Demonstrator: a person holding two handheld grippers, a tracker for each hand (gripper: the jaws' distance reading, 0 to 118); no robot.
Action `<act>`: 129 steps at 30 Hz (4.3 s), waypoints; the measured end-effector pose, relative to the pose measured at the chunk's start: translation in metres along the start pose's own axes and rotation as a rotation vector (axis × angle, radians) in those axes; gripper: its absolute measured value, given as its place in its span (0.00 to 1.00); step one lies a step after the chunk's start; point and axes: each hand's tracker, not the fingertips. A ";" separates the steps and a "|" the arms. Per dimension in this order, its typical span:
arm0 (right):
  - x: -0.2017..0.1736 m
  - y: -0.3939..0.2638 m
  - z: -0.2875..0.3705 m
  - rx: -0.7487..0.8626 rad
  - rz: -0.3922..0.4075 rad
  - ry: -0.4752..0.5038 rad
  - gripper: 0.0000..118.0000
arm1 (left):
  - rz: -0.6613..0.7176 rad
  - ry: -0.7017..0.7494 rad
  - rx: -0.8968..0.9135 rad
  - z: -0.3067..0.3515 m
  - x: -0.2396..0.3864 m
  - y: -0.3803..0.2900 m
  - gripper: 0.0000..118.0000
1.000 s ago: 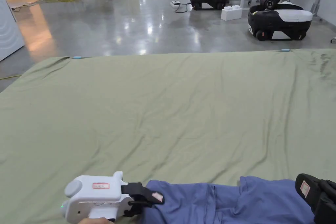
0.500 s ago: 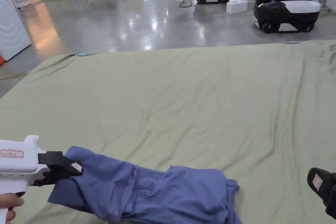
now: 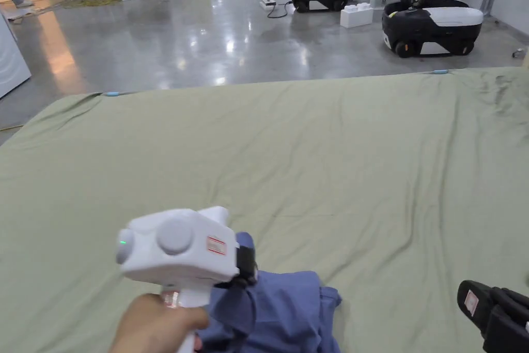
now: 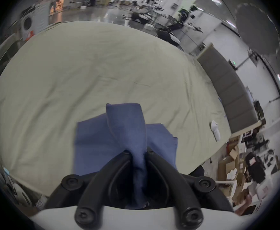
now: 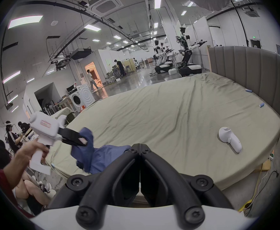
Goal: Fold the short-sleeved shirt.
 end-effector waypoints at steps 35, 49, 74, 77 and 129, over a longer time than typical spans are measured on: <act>0.023 -0.013 -0.013 -0.082 -0.039 -0.064 0.02 | -0.428 0.172 0.406 -0.118 0.090 -0.141 0.07; -0.073 -0.025 -0.126 -0.125 0.209 0.193 0.02 | -0.013 -0.249 0.508 0.074 -0.054 -0.102 0.07; -0.088 -0.118 -0.191 -0.272 0.342 0.197 0.02 | 0.387 -0.595 -0.144 -0.054 -0.162 -0.037 0.15; -0.097 -0.096 -0.163 -0.223 0.319 0.273 0.02 | 0.363 -0.546 -0.146 -0.014 -0.197 -0.040 0.14; -0.067 0.042 0.006 0.289 0.276 -0.165 0.02 | -0.216 0.510 0.969 0.193 -0.041 -0.141 0.00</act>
